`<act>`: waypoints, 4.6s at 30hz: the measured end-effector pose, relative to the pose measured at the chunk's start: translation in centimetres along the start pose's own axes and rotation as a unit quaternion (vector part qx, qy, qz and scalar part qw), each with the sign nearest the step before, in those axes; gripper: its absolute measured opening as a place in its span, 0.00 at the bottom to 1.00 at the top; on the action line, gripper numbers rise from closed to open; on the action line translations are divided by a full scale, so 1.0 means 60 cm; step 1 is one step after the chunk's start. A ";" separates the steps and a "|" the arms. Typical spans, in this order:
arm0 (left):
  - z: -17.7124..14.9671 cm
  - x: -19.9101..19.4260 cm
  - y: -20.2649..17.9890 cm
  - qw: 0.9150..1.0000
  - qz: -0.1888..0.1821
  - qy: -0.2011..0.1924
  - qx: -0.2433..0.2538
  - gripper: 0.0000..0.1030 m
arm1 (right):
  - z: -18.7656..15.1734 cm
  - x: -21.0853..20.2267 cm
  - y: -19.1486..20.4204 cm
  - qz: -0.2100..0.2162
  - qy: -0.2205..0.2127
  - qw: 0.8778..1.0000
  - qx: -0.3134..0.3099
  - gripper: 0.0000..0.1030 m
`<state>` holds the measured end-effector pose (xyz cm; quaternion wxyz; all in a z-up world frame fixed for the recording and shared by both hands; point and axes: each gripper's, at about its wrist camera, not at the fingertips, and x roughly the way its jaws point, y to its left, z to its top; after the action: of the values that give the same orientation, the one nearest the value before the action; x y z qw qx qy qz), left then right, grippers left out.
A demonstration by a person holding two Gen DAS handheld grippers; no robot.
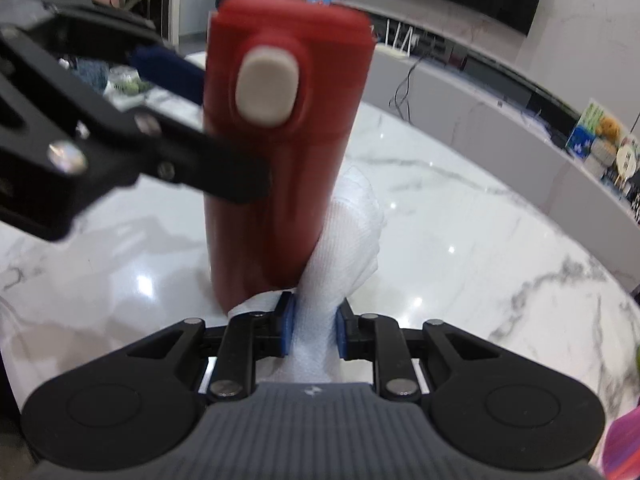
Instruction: Clean container
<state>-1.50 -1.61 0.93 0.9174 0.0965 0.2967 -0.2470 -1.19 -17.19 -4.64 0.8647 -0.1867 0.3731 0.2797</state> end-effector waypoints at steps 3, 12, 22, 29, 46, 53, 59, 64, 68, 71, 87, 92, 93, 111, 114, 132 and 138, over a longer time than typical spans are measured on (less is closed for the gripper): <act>-0.002 0.000 -0.003 1.000 0.010 -0.004 -0.022 0.60 | -0.001 0.014 0.002 0.006 0.013 1.000 0.006 0.23; -0.012 0.007 -0.016 0.996 0.052 0.005 -0.078 0.57 | 0.010 0.027 -0.013 0.007 0.022 0.999 0.042 0.23; -0.009 0.006 -0.004 0.998 0.035 0.016 -0.047 0.57 | -0.002 0.000 0.001 0.005 0.001 0.999 0.046 0.23; -0.005 0.007 0.004 0.998 0.025 0.020 -0.059 0.56 | 0.005 -0.069 0.002 -0.012 -0.064 0.997 0.037 0.23; -0.009 0.003 0.013 0.999 -0.005 0.030 -0.027 0.56 | 0.005 -0.127 0.014 -0.066 -0.153 0.978 -0.122 0.22; -0.009 0.002 0.012 0.999 -0.007 0.031 -0.023 0.56 | 0.006 -0.090 0.016 -0.051 -0.114 0.981 -0.149 0.22; -0.009 0.002 0.012 0.999 -0.006 0.030 -0.021 0.56 | -0.003 -0.046 0.023 -0.033 -0.066 0.986 -0.148 0.22; -0.008 0.001 0.010 0.999 0.001 0.030 -0.029 0.57 | -0.003 -0.018 0.016 -0.017 -0.034 0.993 -0.110 0.22; -0.008 0.000 0.004 0.997 0.024 0.031 -0.062 0.60 | -0.007 -0.004 0.003 0.003 -0.008 0.999 -0.047 0.22; -0.008 -0.001 -0.002 0.994 0.045 0.032 -0.092 0.60 | -0.005 0.002 -0.015 0.021 -0.001 1.000 0.009 0.22; 0.001 -0.012 0.015 0.995 0.049 0.008 -0.088 0.55 | 0.001 -0.025 -0.026 0.072 -0.010 0.997 0.030 0.22; 0.001 -0.013 0.025 0.997 0.022 0.017 -0.067 0.55 | 0.014 -0.063 -0.008 0.026 -0.067 0.996 -0.043 0.22; 0.001 -0.013 0.026 0.998 0.020 0.018 -0.065 0.55 | 0.015 -0.071 -0.004 0.014 -0.080 0.995 -0.060 0.22; -0.005 -0.017 0.017 0.998 0.028 0.016 -0.055 0.55 | 0.038 -0.019 0.008 -0.014 -0.035 0.993 -0.114 0.22; -0.006 -0.018 0.013 0.997 0.039 0.009 -0.072 0.58 | 0.039 -0.003 0.001 0.000 -0.017 0.996 -0.083 0.22; -0.001 -0.004 0.011 0.996 0.059 -0.020 -0.061 0.60 | 0.041 0.026 -0.012 0.030 -0.028 0.999 -0.018 0.22; 0.007 0.006 0.001 0.999 0.031 -0.036 -0.017 0.59 | -0.006 -0.075 -0.003 -0.005 -0.089 0.995 -0.051 0.22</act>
<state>-1.00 -1.86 1.06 0.9361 0.0809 0.2650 -0.2166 -3.81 -19.08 -1.44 0.8854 -0.2066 0.2787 0.3094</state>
